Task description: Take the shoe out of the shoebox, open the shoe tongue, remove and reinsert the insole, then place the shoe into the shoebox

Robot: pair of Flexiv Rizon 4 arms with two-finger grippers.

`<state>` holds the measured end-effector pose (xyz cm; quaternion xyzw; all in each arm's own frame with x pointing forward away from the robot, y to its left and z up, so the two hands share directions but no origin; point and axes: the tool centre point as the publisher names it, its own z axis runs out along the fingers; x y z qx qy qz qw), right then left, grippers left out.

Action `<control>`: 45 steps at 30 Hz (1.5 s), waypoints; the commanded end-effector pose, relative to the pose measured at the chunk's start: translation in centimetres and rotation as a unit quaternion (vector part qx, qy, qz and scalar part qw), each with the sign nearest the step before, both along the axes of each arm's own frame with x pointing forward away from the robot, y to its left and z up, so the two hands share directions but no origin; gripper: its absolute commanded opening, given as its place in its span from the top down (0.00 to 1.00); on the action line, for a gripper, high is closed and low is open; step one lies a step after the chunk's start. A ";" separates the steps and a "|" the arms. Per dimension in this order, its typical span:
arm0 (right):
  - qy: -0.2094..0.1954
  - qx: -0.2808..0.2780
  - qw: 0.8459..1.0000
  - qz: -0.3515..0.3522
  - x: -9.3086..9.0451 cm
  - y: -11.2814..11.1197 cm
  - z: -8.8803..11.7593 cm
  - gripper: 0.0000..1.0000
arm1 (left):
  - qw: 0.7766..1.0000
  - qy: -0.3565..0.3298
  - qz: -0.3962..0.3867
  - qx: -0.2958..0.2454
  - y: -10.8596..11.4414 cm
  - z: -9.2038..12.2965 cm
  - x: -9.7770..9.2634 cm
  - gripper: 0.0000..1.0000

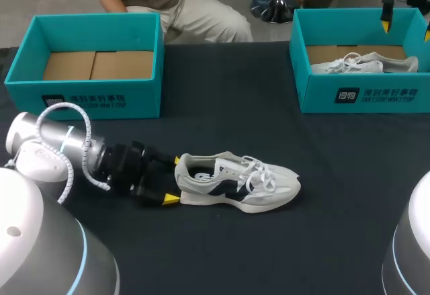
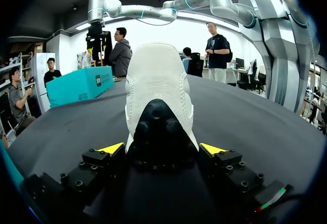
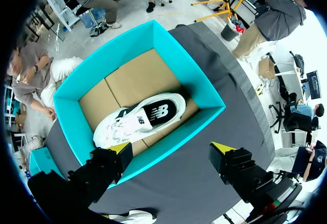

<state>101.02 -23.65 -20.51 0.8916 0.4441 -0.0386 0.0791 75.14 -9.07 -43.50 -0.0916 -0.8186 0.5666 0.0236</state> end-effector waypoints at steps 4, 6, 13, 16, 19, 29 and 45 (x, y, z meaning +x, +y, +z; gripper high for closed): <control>-0.001 0.001 1.000 0.000 0.0 0.0 0.0 0.00 | 1.000 0.001 -0.001 0.004 -0.4 -0.4 -0.4 0.10; -0.001 0.001 1.000 0.000 0.0 0.0 0.0 0.00 | 1.000 0.002 -0.001 0.005 -0.4 -0.5 -0.6 0.09; -0.001 0.001 1.000 0.000 0.0 0.0 0.0 0.00 | 1.000 0.005 -0.002 0.005 -0.3 -0.6 -1.3 0.05; -0.001 0.001 1.000 0.000 0.0 0.0 0.0 0.00 | 1.000 0.007 -0.001 0.003 -0.4 -0.6 -1.6 0.05; -0.001 0.001 1.000 0.000 0.0 0.0 0.0 0.00 | 1.000 0.008 -0.001 0.002 -0.6 -0.5 -1.9 0.05; -0.001 0.001 1.000 0.000 0.0 0.0 0.0 0.00 | 1.000 0.013 0.006 0.001 -1.1 -0.6 -2.4 0.00; -0.001 0.001 1.000 0.000 0.0 0.0 0.0 0.00 | 1.000 0.019 0.024 0.001 -1.1 0.1 -2.0 0.00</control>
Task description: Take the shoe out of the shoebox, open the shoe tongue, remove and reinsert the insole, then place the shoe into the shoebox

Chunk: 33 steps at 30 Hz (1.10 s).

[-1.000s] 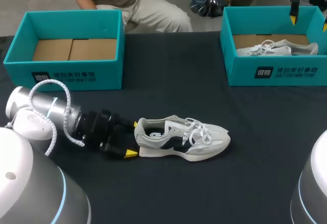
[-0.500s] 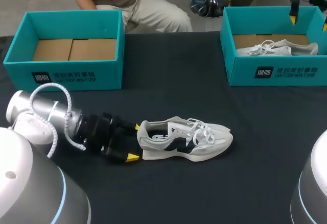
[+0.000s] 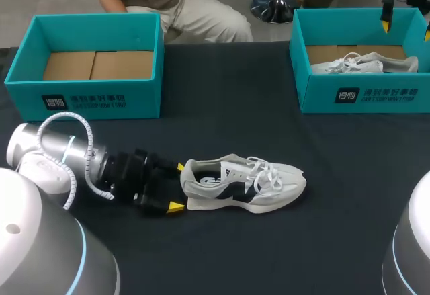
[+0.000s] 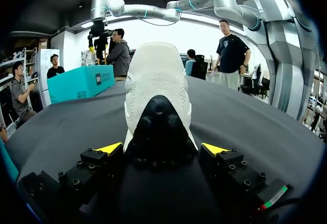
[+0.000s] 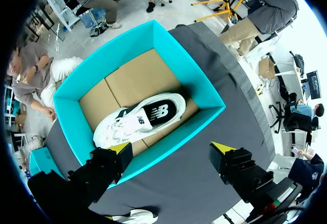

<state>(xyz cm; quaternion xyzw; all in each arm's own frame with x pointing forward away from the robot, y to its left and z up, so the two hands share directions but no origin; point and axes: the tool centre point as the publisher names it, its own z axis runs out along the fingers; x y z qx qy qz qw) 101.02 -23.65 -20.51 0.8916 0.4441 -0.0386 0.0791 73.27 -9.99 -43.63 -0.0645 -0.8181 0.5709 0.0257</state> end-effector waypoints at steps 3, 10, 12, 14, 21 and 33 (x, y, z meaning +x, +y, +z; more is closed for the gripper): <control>-0.001 0.001 1.000 0.000 0.0 0.0 0.0 0.00 | 1.000 0.005 0.009 0.004 -0.3 0.5 0.0 0.00; -0.001 0.001 1.000 0.000 0.0 0.0 0.0 0.00 | 1.000 0.004 0.017 0.010 -0.6 1.0 0.2 0.00; -0.001 0.001 1.000 0.000 0.0 0.0 0.0 0.00 | 1.000 0.008 0.019 0.011 -0.7 0.9 0.2 0.00; -0.001 0.001 1.000 0.000 0.0 0.0 0.0 0.00 | 1.000 0.010 0.020 0.012 -0.9 0.8 0.2 0.00; -0.001 0.001 1.000 0.000 0.0 0.0 0.0 0.00 | 1.000 0.016 0.020 0.017 -1.5 0.6 -0.1 0.00; -0.001 0.001 1.000 0.000 0.0 0.0 0.0 0.00 | 0.999 0.026 0.037 0.026 -1.7 0.0 0.2 0.01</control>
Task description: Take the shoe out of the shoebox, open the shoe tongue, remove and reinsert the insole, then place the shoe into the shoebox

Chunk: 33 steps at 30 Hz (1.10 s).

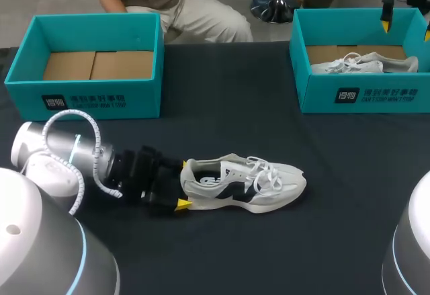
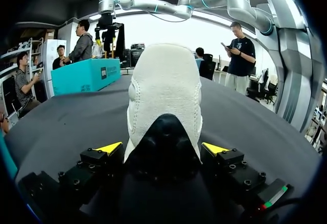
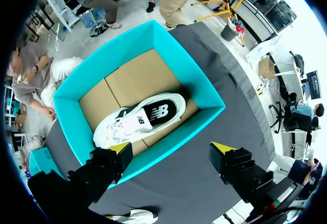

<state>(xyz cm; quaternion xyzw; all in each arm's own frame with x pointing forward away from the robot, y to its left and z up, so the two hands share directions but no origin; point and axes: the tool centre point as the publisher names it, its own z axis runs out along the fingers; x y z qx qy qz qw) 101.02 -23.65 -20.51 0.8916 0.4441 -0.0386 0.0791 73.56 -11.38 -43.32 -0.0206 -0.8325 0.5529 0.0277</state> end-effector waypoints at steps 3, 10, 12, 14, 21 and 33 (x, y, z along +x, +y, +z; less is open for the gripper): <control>-0.001 0.001 1.000 0.000 0.0 0.0 0.0 0.00 | 1.000 0.003 0.003 0.004 -0.4 -0.6 -0.1 0.16; -0.001 0.001 1.000 0.000 0.0 0.0 0.0 0.00 | 1.000 0.006 0.006 0.005 -0.3 -0.8 -0.1 0.85; -0.001 0.001 1.000 0.000 0.0 0.0 0.0 0.00 | 1.000 0.007 0.008 0.006 -0.3 -0.9 0.0 1.00; -0.001 0.001 1.000 0.000 0.0 0.0 0.0 0.00 | 1.000 0.007 0.009 0.006 -0.2 -0.9 0.0 1.00; -0.001 0.001 1.000 0.000 0.0 0.0 0.0 0.00 | 1.000 0.004 0.003 0.030 -0.1 -0.7 -0.2 1.00; -0.001 0.001 1.000 0.000 0.0 0.0 0.0 0.00 | 0.999 0.005 0.003 0.032 -0.2 -0.7 -0.3 1.00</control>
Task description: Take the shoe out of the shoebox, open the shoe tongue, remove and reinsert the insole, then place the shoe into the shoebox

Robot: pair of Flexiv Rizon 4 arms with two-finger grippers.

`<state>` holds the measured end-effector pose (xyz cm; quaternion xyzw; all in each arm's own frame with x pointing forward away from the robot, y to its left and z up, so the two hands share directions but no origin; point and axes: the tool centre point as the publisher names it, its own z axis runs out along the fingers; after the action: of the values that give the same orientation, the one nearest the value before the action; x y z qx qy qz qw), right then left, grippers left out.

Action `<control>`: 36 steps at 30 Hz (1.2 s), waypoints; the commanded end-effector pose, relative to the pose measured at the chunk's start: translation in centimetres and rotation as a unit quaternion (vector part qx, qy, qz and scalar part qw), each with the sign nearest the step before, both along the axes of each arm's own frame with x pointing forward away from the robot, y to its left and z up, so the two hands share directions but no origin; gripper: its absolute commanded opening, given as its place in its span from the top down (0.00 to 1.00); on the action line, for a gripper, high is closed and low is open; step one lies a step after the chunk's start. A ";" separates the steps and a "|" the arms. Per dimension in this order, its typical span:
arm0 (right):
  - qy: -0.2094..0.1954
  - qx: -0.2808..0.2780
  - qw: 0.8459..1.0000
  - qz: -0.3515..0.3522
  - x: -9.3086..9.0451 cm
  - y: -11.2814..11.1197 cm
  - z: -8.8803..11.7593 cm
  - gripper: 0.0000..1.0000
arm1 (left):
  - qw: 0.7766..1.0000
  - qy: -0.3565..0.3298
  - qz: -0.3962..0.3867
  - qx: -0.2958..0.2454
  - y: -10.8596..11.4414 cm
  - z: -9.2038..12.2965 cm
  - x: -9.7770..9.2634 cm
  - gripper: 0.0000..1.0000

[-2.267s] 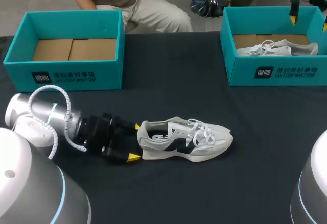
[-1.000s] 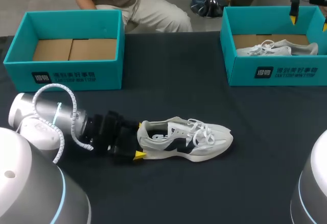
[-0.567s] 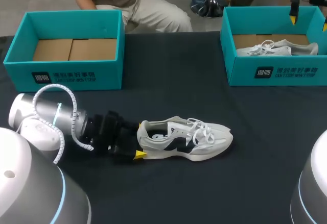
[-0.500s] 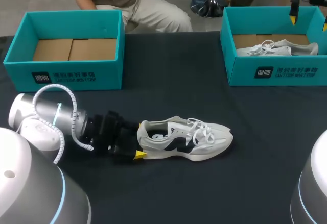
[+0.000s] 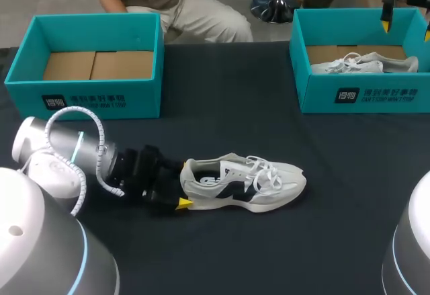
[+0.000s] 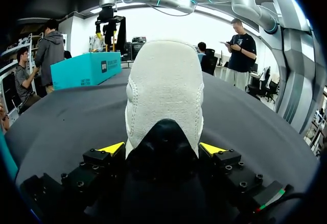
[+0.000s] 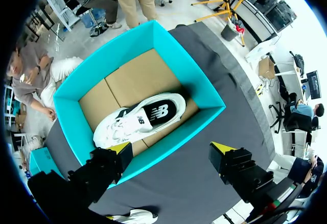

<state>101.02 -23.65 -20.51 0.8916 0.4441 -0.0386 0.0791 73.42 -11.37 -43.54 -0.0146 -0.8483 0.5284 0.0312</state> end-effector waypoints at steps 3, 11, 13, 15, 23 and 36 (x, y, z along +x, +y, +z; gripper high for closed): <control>-0.001 0.001 1.000 0.000 0.0 0.0 0.0 0.00 | 1.000 0.000 0.000 0.002 -0.2 -0.5 -0.1 1.00; -0.001 0.001 1.000 0.000 0.0 0.0 0.0 0.00 | 1.000 0.000 0.000 0.002 -0.2 -0.5 -0.1 1.00; -0.007 0.005 1.000 0.003 -0.3 0.2 0.1 0.00 | 1.000 0.000 0.000 0.002 -0.2 -0.5 -0.1 1.00; -0.015 0.014 1.000 0.013 -1.3 0.9 0.3 0.00 | 1.000 0.000 0.000 0.002 -0.2 -0.5 -0.1 1.00; -0.024 0.041 0.993 0.106 -7.2 7.0 0.1 0.00 | 1.000 0.000 0.000 0.002 -0.2 -0.5 -0.1 1.00; -0.022 0.089 0.979 0.183 -16.4 18.1 -0.5 0.00 | 1.000 0.000 0.000 0.002 -0.2 -0.5 -0.1 1.00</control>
<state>87.59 -7.18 -20.50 0.7993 0.6006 0.0107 -0.0170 73.39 -11.40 -43.53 -0.0145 -0.8484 0.5283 0.0307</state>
